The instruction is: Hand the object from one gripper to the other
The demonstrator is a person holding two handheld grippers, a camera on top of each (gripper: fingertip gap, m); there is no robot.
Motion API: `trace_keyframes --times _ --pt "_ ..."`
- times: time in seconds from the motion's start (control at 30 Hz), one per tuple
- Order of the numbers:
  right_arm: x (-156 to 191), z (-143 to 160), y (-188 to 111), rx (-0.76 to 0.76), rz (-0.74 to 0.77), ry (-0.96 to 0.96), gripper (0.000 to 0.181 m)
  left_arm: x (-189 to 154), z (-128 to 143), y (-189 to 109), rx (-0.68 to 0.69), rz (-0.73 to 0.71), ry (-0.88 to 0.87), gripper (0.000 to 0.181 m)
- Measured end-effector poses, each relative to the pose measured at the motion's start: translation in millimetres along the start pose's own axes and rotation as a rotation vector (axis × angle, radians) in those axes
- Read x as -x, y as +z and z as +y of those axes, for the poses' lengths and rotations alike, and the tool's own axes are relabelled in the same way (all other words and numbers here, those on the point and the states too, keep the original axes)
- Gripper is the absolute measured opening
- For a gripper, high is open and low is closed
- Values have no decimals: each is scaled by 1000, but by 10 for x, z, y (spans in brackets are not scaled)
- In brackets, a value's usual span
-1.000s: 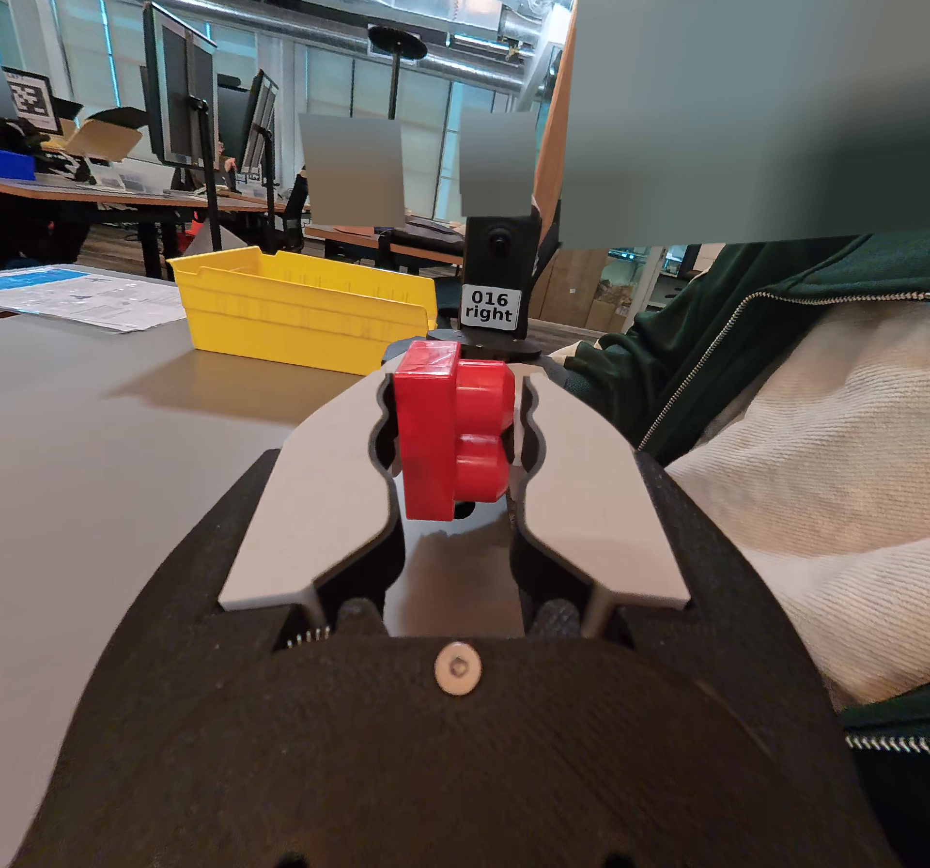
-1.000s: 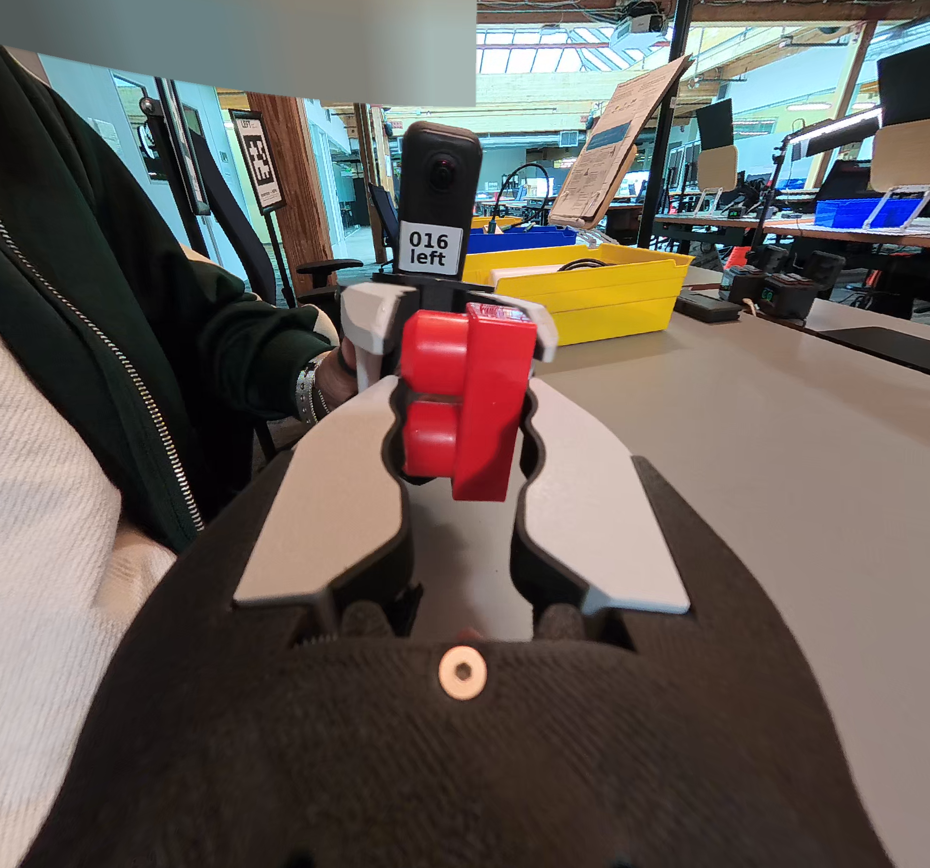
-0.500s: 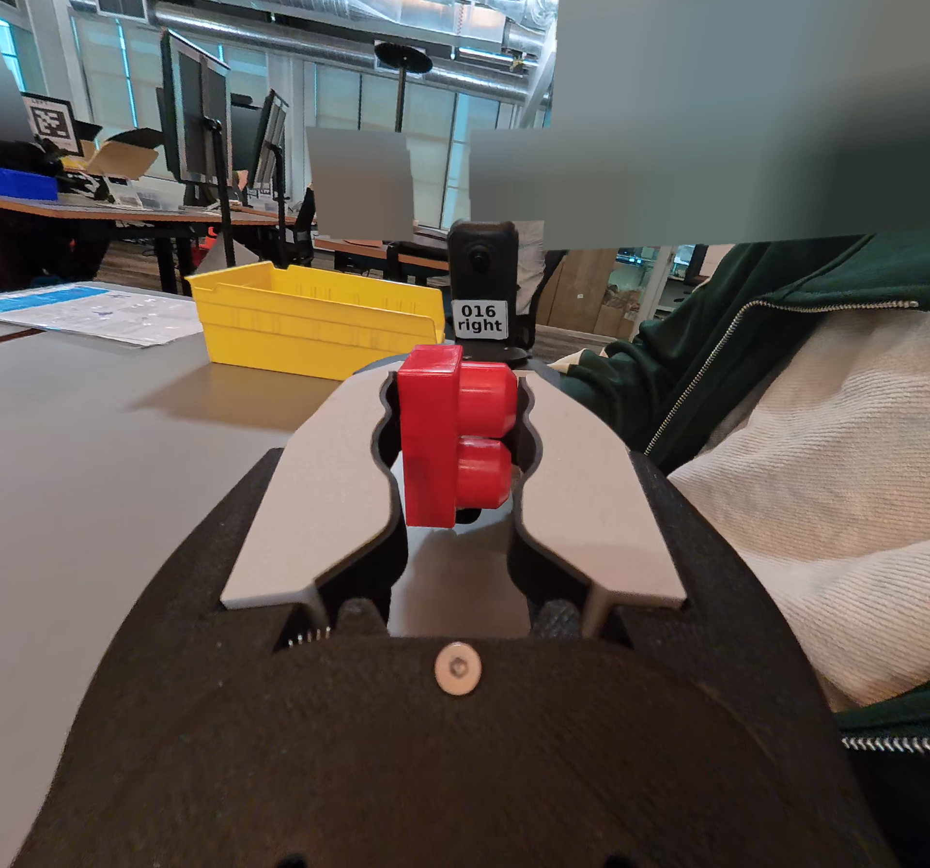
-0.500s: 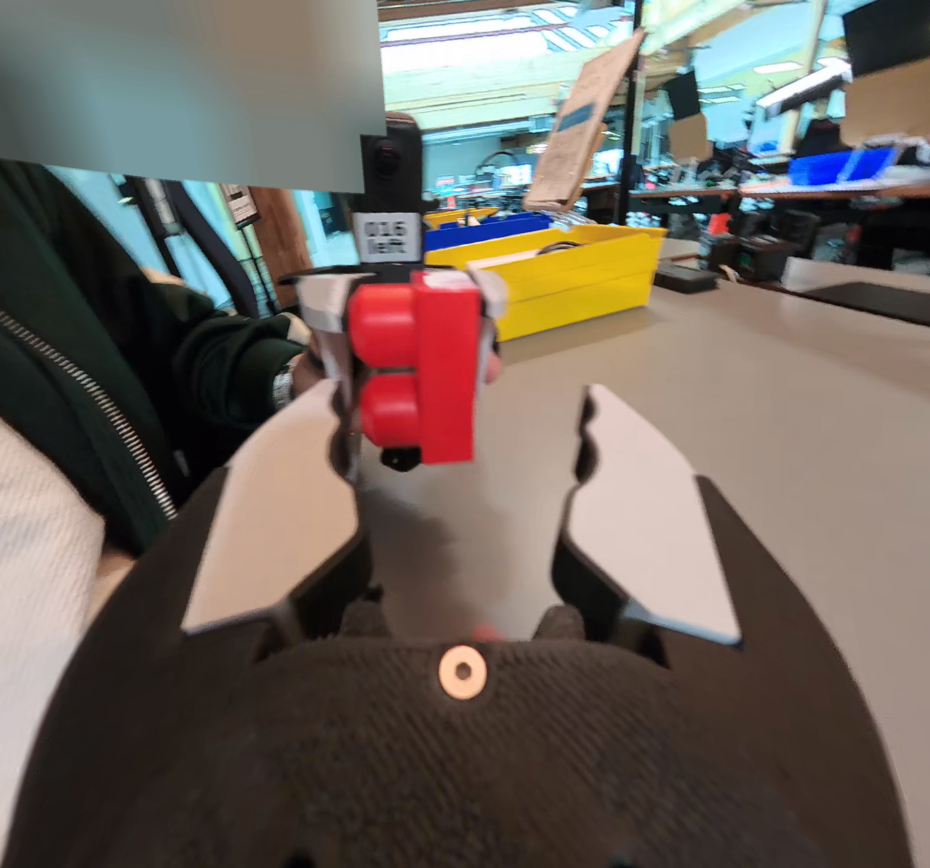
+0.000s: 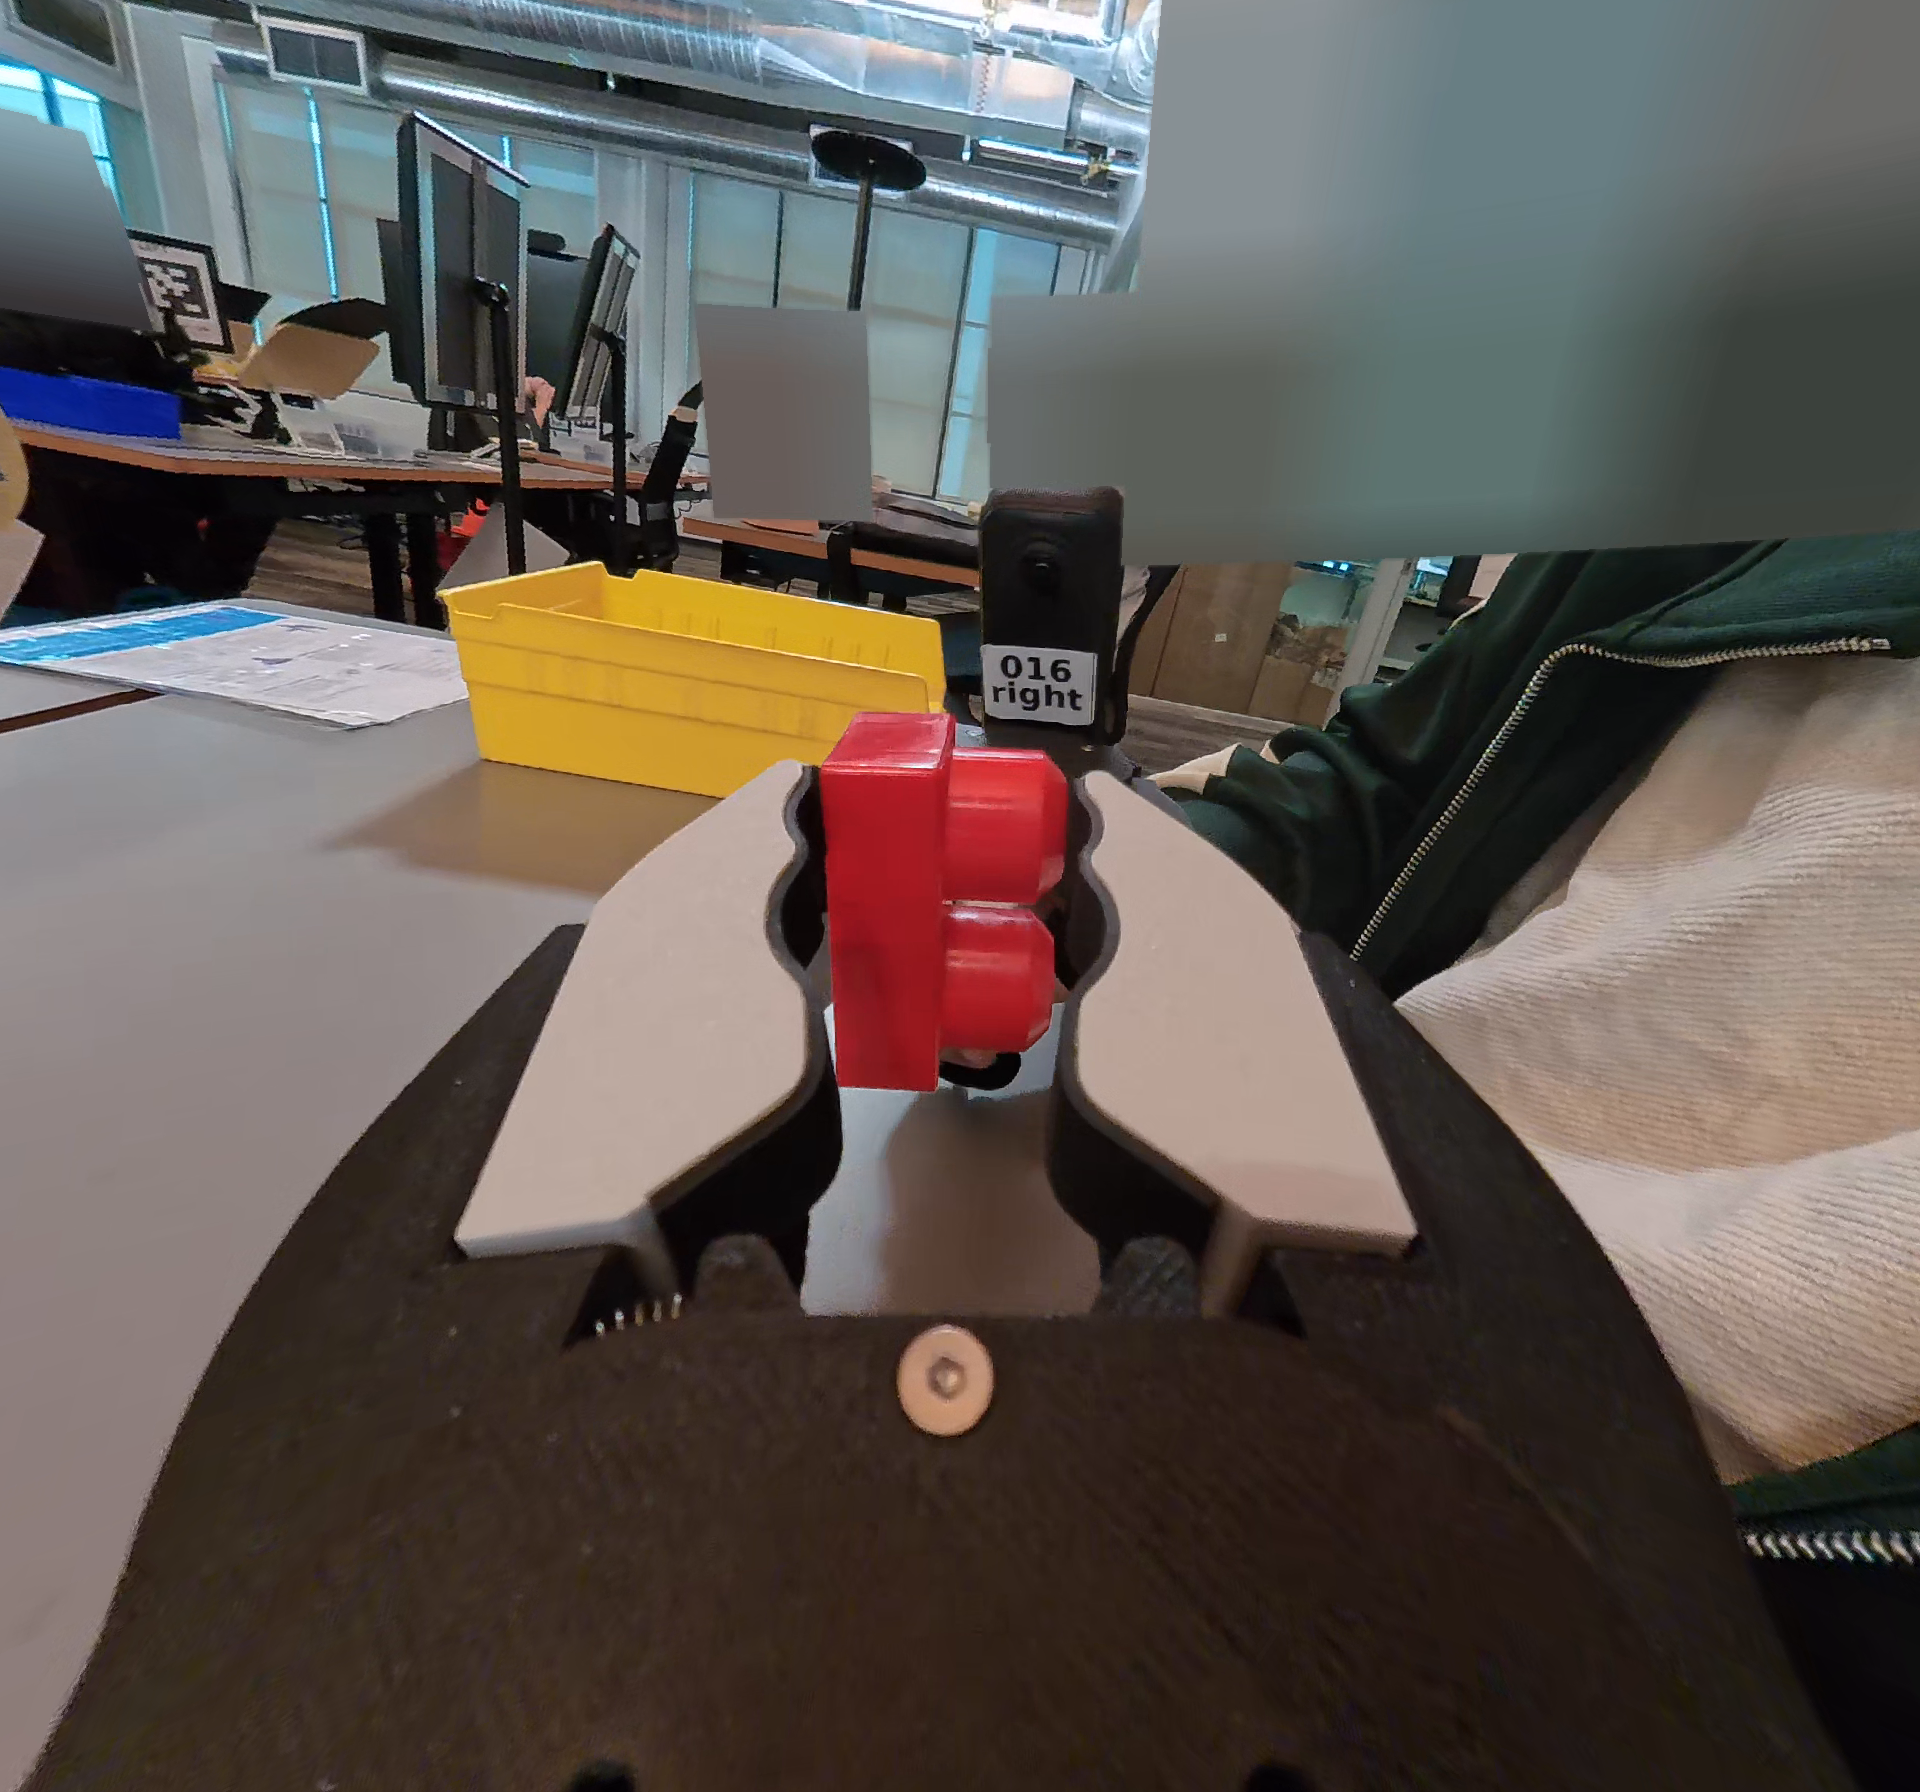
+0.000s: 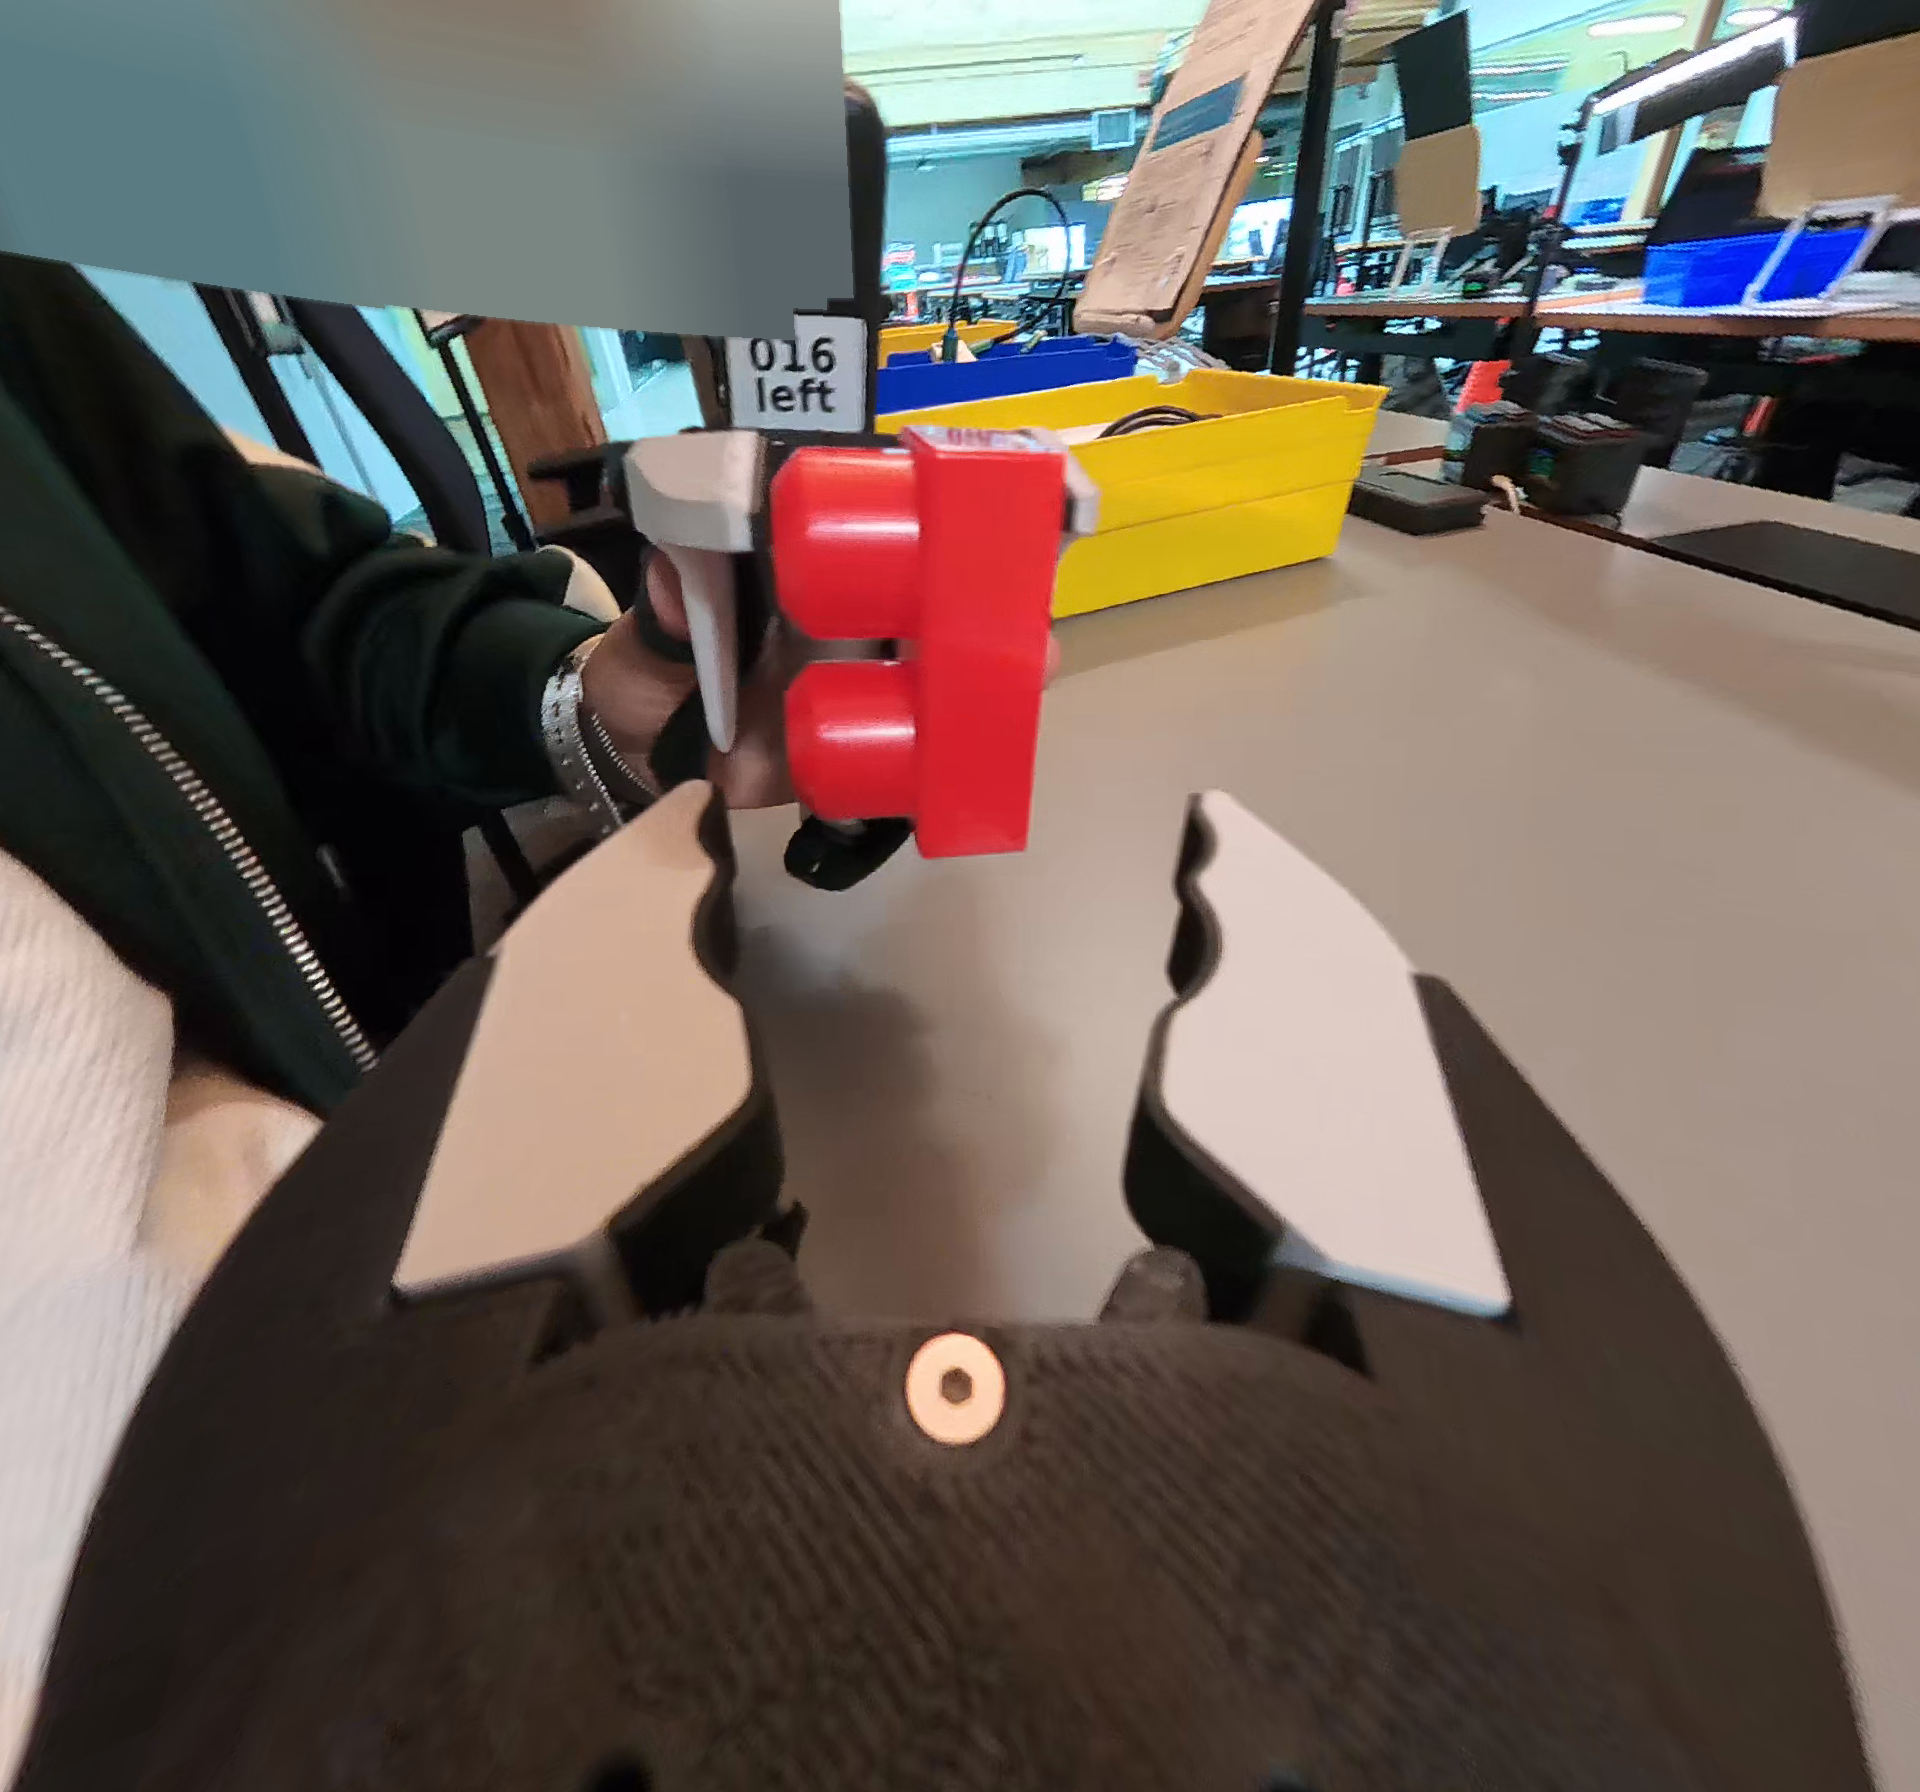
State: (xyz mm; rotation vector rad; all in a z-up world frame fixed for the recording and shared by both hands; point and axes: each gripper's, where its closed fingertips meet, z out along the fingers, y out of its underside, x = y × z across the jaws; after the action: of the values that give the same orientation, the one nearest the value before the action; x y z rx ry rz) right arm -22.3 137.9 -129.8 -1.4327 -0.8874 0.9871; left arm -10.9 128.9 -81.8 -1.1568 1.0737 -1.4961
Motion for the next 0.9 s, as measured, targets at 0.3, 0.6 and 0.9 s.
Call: trace_keyframes --times 0.3,0.6,0.9 --pt "71 -31 -22 -15 -54 15 54 -58 46 53 22 10 33 44" --pt "104 -46 -26 -21 -68 -11 44 -43 38 46 11 2 31 44" --pt "-13 -91 -85 -39 -12 -22 44 59 112 69 25 -39 -32 76"
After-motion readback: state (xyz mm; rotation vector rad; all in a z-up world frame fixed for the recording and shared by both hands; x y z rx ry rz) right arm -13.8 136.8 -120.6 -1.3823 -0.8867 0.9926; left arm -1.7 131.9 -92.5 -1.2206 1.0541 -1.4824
